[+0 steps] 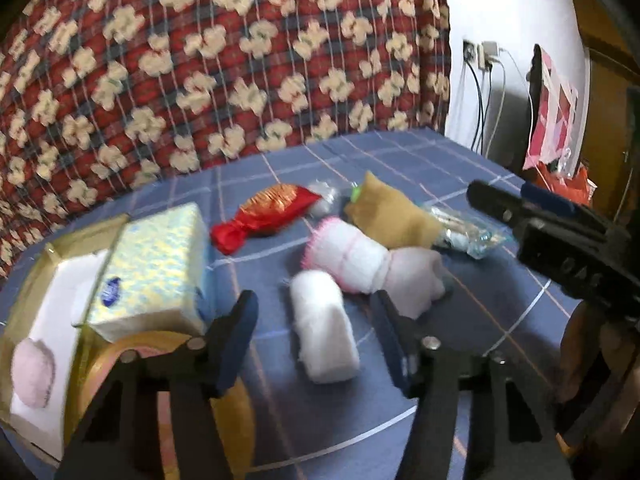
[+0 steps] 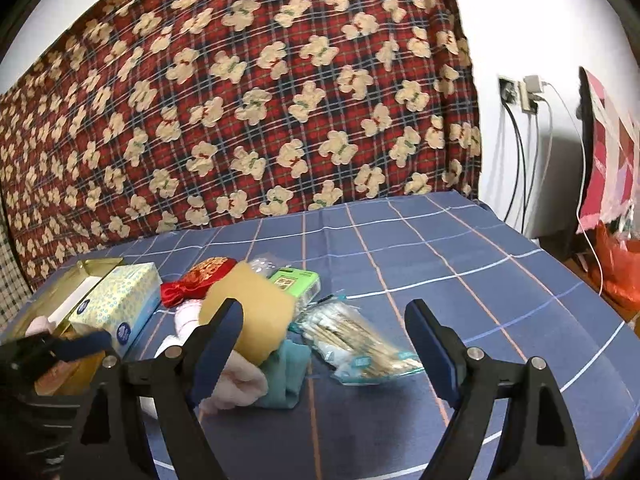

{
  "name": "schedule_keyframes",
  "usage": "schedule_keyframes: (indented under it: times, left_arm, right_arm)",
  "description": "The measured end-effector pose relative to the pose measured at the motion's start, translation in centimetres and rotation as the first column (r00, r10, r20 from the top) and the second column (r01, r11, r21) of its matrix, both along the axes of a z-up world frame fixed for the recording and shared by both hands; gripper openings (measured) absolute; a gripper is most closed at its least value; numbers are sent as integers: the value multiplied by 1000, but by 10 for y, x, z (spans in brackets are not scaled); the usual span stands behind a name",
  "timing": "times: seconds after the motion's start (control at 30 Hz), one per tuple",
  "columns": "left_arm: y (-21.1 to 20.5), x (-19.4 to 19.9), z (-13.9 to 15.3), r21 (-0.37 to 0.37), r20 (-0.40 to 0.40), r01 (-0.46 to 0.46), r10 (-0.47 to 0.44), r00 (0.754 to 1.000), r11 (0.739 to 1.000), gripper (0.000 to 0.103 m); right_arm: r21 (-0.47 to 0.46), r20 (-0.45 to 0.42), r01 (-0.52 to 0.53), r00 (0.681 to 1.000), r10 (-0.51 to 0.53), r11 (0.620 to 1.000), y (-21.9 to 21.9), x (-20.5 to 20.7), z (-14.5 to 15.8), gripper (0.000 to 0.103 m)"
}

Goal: Organize soft objects
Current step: 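Grasp the rolled white towel with the left gripper while the right gripper grasps the cotton swab bag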

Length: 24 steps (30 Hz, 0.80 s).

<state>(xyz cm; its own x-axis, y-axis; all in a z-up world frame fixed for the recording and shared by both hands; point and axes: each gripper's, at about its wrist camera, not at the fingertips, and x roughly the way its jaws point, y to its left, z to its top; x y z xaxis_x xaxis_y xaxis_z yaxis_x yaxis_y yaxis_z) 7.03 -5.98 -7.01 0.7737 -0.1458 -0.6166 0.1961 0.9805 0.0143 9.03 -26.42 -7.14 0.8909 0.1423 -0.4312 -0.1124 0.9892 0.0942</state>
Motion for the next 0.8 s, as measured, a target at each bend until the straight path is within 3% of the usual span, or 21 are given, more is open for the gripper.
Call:
schedule_keyframes:
  times: [0.27,0.37,0.43,0.63,0.7,0.8]
  left_arm:
    - [-16,21,-21,19,-126,10,-8,992,1000,56]
    - [-24,25,-25,73,-131,6,3,991,997,55]
    - [-24,26,-25,53,-142,11,-4,990,999,55]
    - [-30,41,-37,63,-202,22,-9,979,998,55]
    - [-26,42,-37,31,-206,22,-15,979,999,51]
    - [-25,44,-40,17,-224,26,-21,974,1000,34]
  right_arm:
    - [64,-58,59,997,-55,996,-16,10,-4,85]
    - [82,-81,93,993,-86,992,-23,12,-7,85]
    - [96,-102,101,991,-91,990,-27,15,-9,85]
    - [113,-213,51,977,-26,992,-27,35,-22,85]
    - [76,-223,37,975,-20,996,-22,39,-22,85]
    - [-7,-226,31,974,-32,999,-19,44,-21,84]
